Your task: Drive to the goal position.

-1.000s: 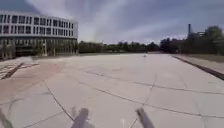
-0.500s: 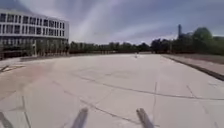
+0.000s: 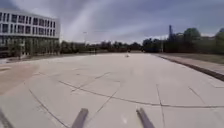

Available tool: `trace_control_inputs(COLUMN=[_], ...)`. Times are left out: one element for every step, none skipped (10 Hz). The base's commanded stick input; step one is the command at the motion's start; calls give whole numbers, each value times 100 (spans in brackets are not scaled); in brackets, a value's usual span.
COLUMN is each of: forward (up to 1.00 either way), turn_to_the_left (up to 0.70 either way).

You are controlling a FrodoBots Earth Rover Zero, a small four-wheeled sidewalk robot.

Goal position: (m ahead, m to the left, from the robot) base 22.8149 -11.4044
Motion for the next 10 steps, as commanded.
trace_control_inputs(forward=[100,100,100,100,100,100,100,100,100,100], turn_to_the_left=[-30,-30,-30,-30,-30,-30,-30,-30,-30,-30])
